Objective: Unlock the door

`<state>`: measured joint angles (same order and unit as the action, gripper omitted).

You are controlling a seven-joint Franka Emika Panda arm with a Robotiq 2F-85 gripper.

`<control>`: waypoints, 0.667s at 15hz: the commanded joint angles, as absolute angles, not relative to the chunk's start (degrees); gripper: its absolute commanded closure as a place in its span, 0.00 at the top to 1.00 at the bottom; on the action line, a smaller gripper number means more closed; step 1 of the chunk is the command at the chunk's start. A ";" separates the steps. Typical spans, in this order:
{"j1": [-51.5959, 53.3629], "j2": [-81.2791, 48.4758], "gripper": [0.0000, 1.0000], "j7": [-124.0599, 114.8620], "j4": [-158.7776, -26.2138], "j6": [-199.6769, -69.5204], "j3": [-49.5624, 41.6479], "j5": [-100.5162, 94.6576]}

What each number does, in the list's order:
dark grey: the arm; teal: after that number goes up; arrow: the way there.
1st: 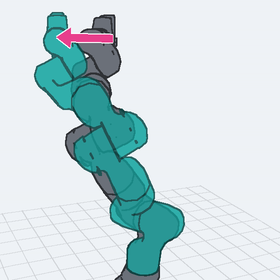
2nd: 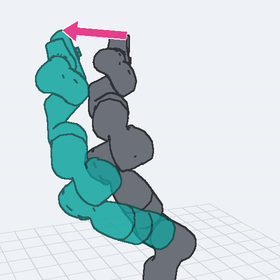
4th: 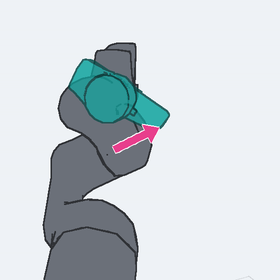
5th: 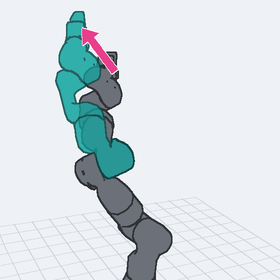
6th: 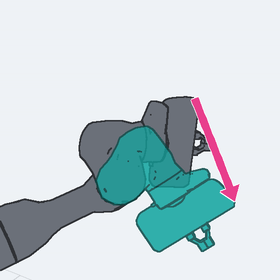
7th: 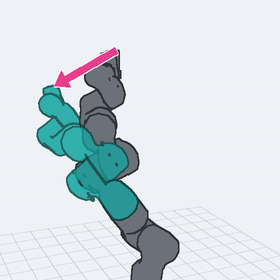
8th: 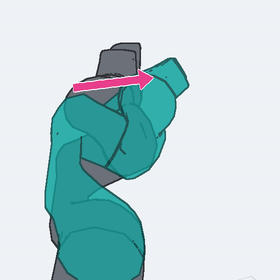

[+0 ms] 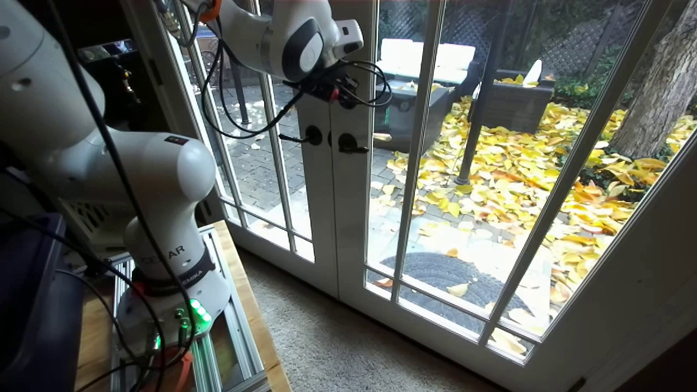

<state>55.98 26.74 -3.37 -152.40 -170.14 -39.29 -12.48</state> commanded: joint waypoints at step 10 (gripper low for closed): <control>64.69 37.30 0.02 19.75 -150.49 -160.45 -51.67 25.86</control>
